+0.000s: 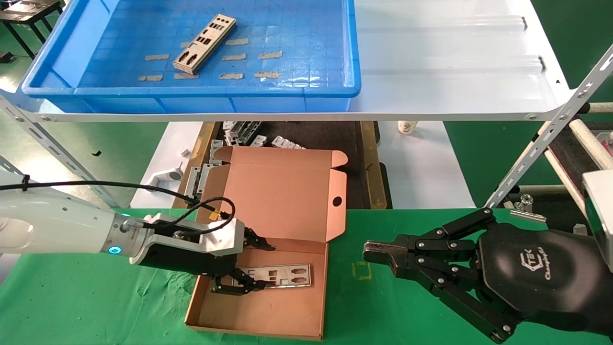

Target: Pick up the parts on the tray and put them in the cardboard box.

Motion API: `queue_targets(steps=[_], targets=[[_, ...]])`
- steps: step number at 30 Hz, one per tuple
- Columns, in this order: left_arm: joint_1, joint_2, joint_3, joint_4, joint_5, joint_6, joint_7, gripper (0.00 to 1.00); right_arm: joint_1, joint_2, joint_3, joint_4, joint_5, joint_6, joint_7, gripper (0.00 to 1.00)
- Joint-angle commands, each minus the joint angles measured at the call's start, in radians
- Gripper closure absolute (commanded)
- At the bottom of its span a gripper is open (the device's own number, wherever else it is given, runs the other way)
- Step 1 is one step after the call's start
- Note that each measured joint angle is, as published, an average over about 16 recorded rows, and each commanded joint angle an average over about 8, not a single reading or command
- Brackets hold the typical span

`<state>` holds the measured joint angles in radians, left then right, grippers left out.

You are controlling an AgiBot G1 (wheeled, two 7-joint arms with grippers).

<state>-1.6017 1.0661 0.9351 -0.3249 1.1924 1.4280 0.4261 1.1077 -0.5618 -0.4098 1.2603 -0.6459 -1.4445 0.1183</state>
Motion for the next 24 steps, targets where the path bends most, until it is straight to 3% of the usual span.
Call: queue_targets(steps=[1, 7, 8, 15, 16, 24], targets=[[-0.004, 0.0, -0.003, 0.012, -0.005, 0.007, 0.011, 0.0, 0.0, 0.0, 0.0, 0.0, 0.0, 0.0, 0.0, 1.0], [-0.021, -0.038, -0.045, 0.025, -0.079, 0.11, 0.004, 0.0, 0.0, 0.0, 0.0, 0.0, 0.0, 0.0, 0.0, 1.0], [-0.02, -0.044, -0.052, 0.021, -0.087, 0.115, 0.0, 0.0, 0.0, 0.0, 0.0, 0.0, 0.0, 0.0, 0.0, 0.96], [0.028, -0.08, -0.108, -0.063, -0.121, 0.106, -0.056, 0.0, 0.0, 0.0, 0.0, 0.0, 0.0, 0.0, 0.0, 0.09], [0.037, -0.087, -0.118, -0.079, -0.127, 0.105, -0.066, 0.0, 0.0, 0.0, 0.0, 0.0, 0.0, 0.0, 0.0, 0.0], [0.112, -0.143, -0.2, -0.213, -0.178, 0.099, -0.149, 0.0, 0.0, 0.0, 0.0, 0.0, 0.0, 0.0, 0.0, 0.0]])
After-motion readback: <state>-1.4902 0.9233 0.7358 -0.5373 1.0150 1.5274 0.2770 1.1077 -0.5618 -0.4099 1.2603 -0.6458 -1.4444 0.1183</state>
